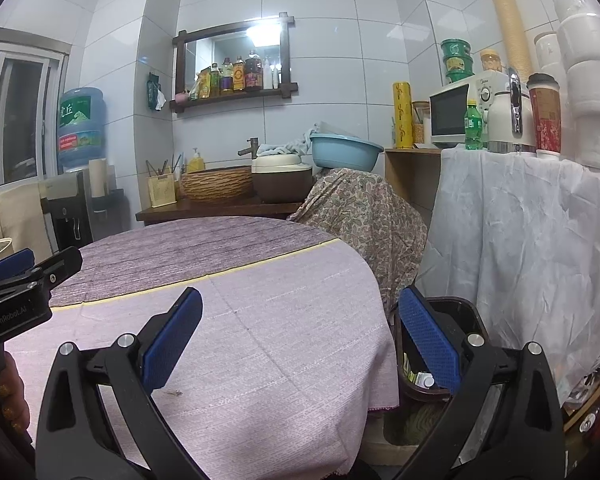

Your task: Collect trash

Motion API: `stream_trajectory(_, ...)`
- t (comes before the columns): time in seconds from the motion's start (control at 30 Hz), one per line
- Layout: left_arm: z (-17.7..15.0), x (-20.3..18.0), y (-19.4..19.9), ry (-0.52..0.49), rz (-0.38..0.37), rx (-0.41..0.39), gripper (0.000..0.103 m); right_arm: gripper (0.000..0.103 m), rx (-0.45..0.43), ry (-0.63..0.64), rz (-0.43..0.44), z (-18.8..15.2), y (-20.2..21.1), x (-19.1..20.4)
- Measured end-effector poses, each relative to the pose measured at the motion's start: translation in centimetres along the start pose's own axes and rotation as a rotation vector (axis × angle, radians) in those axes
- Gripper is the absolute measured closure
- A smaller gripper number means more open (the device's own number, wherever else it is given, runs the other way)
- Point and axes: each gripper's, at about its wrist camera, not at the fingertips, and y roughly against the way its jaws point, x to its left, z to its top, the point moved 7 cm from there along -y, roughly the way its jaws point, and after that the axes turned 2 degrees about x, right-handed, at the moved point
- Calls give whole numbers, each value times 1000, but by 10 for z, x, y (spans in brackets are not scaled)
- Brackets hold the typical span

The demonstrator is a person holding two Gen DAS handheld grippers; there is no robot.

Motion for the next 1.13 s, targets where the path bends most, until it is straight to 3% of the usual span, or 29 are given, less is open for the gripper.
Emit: stream_trajectory(1.13, -6, -2, -3, 13, 0, 56, 6, 6, -4, -1, 6, 2, 5, 2)
